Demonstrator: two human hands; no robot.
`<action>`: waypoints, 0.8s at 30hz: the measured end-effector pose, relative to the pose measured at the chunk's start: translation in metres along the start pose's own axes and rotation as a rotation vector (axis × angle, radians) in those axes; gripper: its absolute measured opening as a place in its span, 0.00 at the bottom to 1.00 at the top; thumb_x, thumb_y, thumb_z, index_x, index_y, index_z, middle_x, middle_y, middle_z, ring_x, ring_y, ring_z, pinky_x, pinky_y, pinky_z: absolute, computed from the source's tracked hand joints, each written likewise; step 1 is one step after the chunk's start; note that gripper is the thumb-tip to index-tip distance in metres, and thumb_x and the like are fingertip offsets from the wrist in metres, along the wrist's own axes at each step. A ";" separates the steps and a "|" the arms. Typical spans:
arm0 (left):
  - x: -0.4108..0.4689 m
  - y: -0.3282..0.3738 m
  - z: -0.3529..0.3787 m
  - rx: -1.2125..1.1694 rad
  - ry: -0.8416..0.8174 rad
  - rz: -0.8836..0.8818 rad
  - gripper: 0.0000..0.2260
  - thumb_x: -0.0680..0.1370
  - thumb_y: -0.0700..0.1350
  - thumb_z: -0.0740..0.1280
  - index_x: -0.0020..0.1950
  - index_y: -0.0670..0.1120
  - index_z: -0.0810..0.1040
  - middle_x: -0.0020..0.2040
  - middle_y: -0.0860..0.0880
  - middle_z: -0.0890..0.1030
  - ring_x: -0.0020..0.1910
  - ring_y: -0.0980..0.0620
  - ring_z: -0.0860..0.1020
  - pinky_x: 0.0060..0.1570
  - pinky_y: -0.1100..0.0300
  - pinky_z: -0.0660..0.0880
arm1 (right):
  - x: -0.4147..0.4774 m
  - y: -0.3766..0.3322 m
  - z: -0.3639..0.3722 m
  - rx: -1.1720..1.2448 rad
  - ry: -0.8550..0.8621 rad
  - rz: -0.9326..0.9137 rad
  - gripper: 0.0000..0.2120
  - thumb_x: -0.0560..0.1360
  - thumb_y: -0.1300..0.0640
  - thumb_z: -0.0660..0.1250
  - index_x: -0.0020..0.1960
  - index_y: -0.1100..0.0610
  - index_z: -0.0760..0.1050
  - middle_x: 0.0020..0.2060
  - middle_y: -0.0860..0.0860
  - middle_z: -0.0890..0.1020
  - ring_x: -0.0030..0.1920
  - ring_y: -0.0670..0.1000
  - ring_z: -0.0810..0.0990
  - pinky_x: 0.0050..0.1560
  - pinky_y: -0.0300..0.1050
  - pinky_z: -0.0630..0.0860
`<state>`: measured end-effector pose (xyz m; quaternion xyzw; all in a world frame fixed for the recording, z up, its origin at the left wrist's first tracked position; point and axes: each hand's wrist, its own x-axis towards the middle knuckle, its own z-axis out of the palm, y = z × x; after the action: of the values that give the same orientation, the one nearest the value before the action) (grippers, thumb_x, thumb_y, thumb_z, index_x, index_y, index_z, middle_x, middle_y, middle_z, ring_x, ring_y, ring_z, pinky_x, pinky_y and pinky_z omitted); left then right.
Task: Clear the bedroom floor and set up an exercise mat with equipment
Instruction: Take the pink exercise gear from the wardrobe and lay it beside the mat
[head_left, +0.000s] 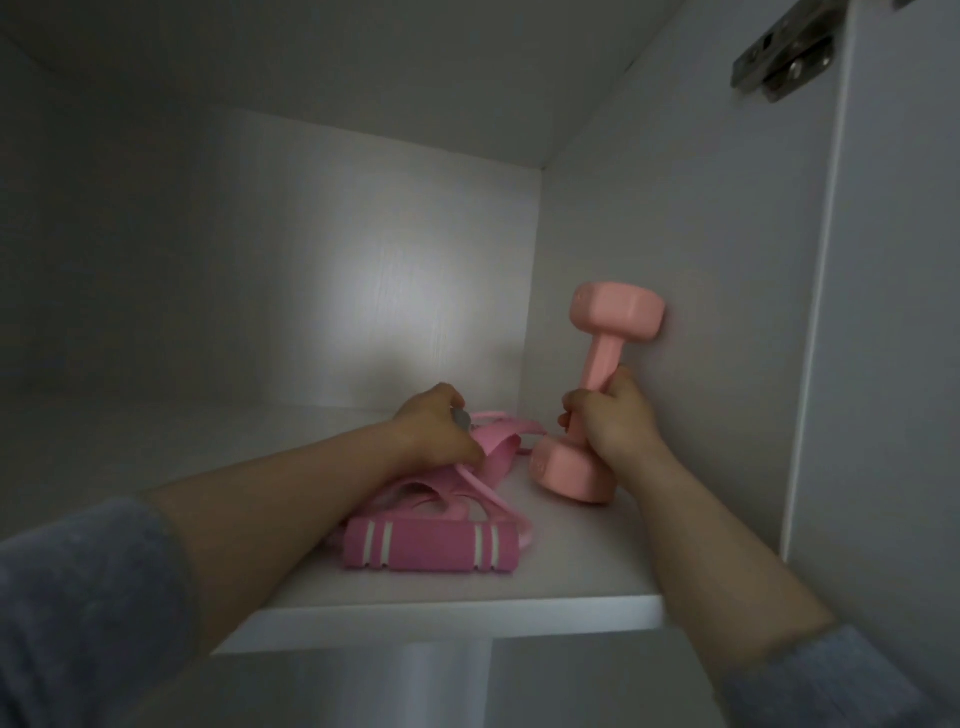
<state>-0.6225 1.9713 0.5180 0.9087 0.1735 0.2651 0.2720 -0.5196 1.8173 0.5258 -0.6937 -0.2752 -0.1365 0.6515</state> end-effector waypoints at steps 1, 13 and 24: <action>0.000 0.001 0.002 0.040 -0.010 0.008 0.37 0.64 0.48 0.78 0.69 0.46 0.67 0.62 0.46 0.74 0.56 0.48 0.75 0.52 0.61 0.73 | 0.000 0.000 0.000 -0.002 -0.002 -0.002 0.10 0.73 0.67 0.64 0.51 0.60 0.66 0.41 0.58 0.77 0.34 0.54 0.79 0.43 0.54 0.78; -0.006 0.017 0.007 -0.044 -0.081 -0.074 0.21 0.63 0.39 0.77 0.51 0.44 0.73 0.39 0.49 0.74 0.35 0.53 0.72 0.31 0.62 0.71 | -0.002 -0.003 0.002 -0.048 -0.026 -0.019 0.10 0.73 0.66 0.64 0.51 0.60 0.66 0.44 0.61 0.79 0.41 0.60 0.82 0.46 0.57 0.79; -0.009 0.011 -0.039 -0.799 0.121 -0.014 0.20 0.67 0.33 0.74 0.57 0.43 0.77 0.49 0.42 0.79 0.40 0.46 0.80 0.40 0.55 0.79 | -0.005 -0.005 0.003 0.129 0.055 -0.087 0.06 0.76 0.58 0.66 0.43 0.57 0.70 0.31 0.57 0.77 0.27 0.55 0.76 0.31 0.48 0.75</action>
<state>-0.6506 1.9743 0.5482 0.7129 0.0787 0.3630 0.5948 -0.5269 1.8189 0.5272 -0.6337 -0.2954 -0.1654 0.6956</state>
